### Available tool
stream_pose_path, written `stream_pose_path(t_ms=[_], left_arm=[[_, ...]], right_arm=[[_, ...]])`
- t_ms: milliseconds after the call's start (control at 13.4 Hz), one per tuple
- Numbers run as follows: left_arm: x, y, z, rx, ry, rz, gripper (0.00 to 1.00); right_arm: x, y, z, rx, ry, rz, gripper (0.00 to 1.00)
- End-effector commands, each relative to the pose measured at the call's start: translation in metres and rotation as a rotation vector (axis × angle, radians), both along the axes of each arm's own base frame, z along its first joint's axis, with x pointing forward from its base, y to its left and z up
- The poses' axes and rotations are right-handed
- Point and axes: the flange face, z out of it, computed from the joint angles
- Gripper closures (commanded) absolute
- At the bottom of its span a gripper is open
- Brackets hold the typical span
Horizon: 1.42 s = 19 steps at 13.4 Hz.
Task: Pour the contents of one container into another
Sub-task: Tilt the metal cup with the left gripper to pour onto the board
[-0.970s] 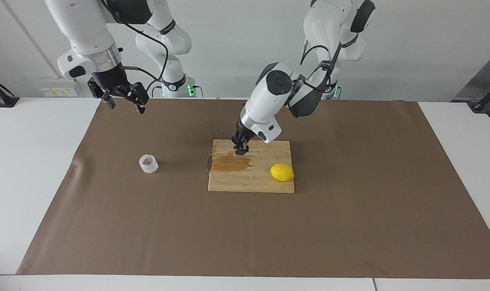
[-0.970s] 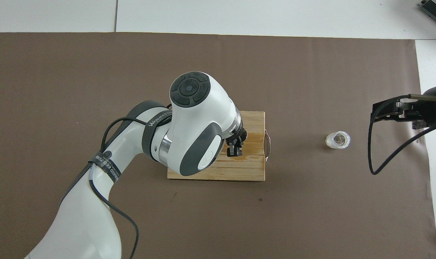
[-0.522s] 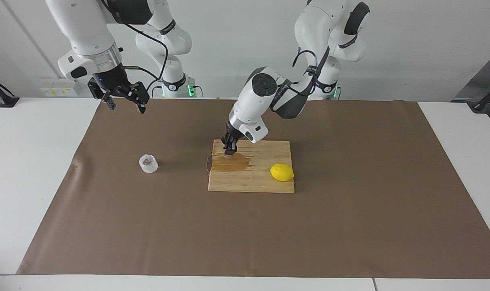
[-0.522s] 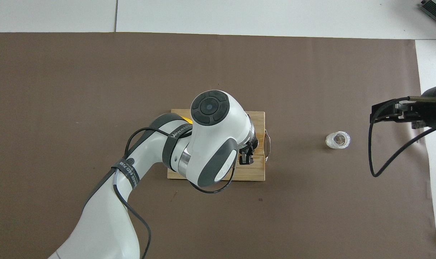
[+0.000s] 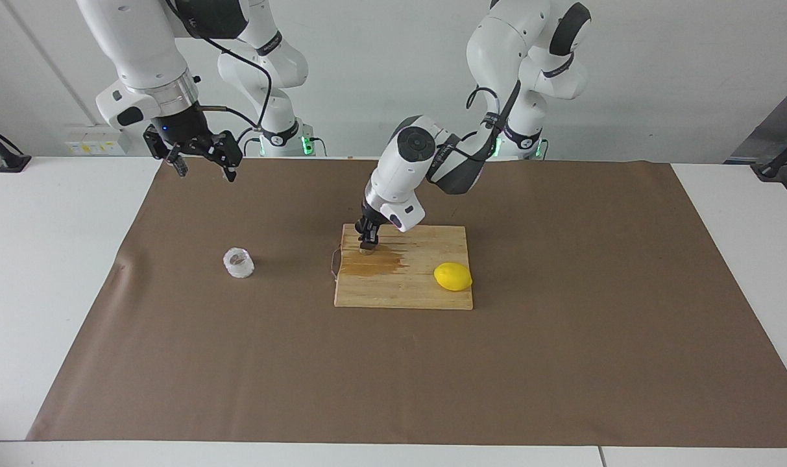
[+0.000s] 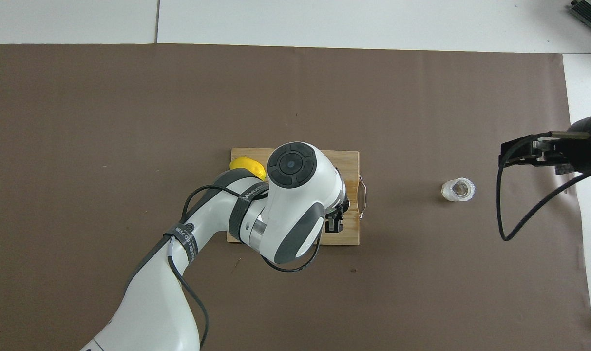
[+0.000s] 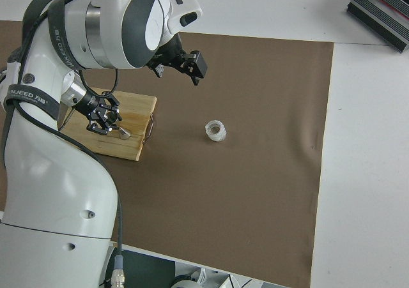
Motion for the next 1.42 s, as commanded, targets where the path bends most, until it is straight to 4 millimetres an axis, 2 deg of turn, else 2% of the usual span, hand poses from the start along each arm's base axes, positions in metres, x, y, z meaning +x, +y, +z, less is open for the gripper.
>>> stream_pose_path(t_ms=[0, 149, 224, 298, 448, 522, 597, 671, 895, 1119, 1343], left_arm=[[-0.009, 0.001, -0.001, 0.005, -0.015, 0.012, 1.0], [-0.01, 0.002, -0.002, 0.011, -0.008, 0.01, 1.0], [-0.011, 0.001, -0.002, 0.01, -0.009, 0.01, 0.81], [-0.01, 0.002, -0.001, 0.009, -0.011, 0.011, 0.71], [-0.01, 0.003, -0.001, 0.014, -0.007, 0.009, 0.63], [-0.01, 0.003, -0.002, 0.016, -0.005, 0.008, 0.51], [-0.01, 0.003, -0.001, 0.016, -0.005, 0.008, 0.22], [-0.01, 0.002, 0.0, 0.017, -0.005, 0.006, 0.0], [-0.008, 0.003, 0.002, 0.021, 0.0, 0.007, 0.0], [-0.003, 0.005, 0.01, 0.029, 0.009, 0.004, 0.0], [-0.001, 0.01, 0.01, 0.049, 0.027, -0.004, 0.0]], right_arm=[[-0.004, 0.001, 0.0, 0.008, -0.013, 0.031, 0.0], [-0.004, 0.001, 0.0, 0.008, -0.011, 0.033, 0.0], [-0.004, 0.002, 0.0, 0.008, -0.011, 0.036, 0.0], [-0.004, 0.001, 0.0, 0.008, -0.011, 0.043, 0.0], [-0.004, 0.001, 0.0, 0.008, -0.011, 0.053, 0.0], [-0.004, 0.001, 0.0, 0.008, -0.011, 0.054, 0.0], [-0.004, 0.002, 0.0, 0.008, -0.011, 0.056, 0.0], [-0.004, 0.002, 0.0, 0.008, -0.011, 0.056, 0.0], [-0.004, 0.002, 0.0, 0.008, -0.011, 0.062, 0.0], [-0.006, -0.002, -0.002, 0.009, -0.004, 0.147, 0.0], [-0.015, -0.004, -0.015, 0.009, 0.024, 0.23, 0.0]])
